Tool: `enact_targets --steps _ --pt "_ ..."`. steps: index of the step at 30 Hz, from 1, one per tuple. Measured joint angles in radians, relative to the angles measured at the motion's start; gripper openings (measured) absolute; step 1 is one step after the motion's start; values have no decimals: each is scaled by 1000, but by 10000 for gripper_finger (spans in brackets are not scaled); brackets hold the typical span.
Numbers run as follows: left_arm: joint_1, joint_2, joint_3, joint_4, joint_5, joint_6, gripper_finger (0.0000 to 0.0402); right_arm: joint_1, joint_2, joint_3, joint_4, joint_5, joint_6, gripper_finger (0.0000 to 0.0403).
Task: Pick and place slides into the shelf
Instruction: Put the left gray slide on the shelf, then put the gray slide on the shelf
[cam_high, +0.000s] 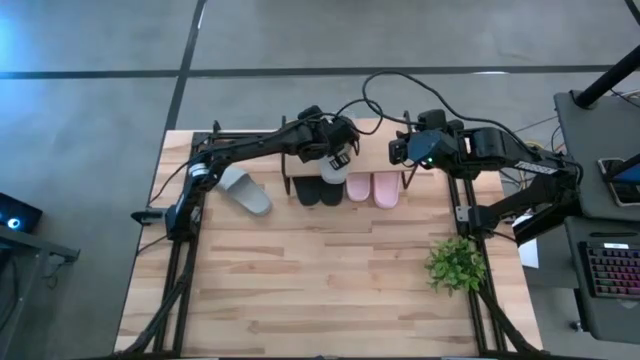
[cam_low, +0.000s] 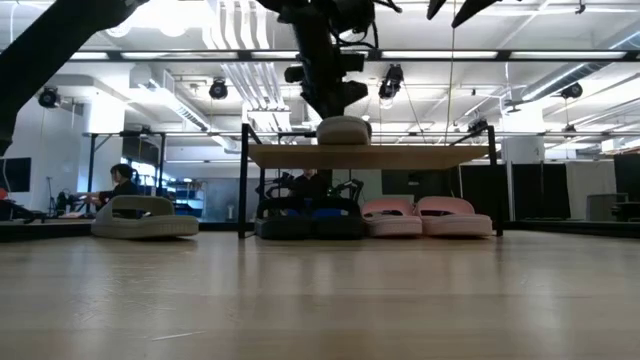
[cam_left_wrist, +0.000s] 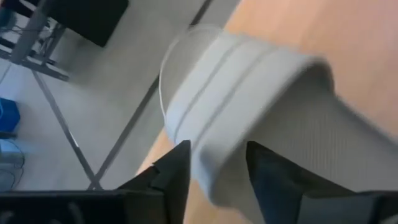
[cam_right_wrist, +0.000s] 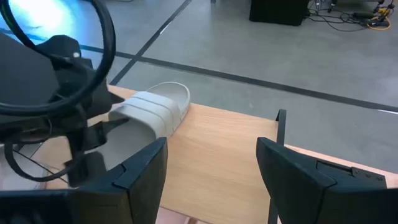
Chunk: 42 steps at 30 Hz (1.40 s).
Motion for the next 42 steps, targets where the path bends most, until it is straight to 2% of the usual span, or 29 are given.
enact_targets --steps 5,9,14,20,26,29,33,39,42 --pt "1 -6 -1 -44 -1 0 174 -2 0 0 0 2 0 237" --pt "1 -40 -1 -112 -3 3 184 -3 0 0 0 4 0 237" --pt "-11 -141 -10 -210 -3 3 185 -7 0 0 0 4 -1 237" --pt "-7 -289 -75 -227 -17 -22 185 -18 0 -1 2 5 -1 237" --pt "17 -382 -157 -249 -23 -19 185 -21 0 -3 4 5 -2 238" --pt "29 -420 -230 -405 28 -72 185 -21 0 -3 4 5 -5 238" --pt "24 -473 -390 -534 48 -260 185 -21 0 -3 4 4 -4 238" --pt "-30 -514 -650 -583 124 -527 185 -32 0 -3 4 5 -6 238" --pt "-50 -513 -759 -613 126 -628 185 -41 0 -3 5 4 -9 238"
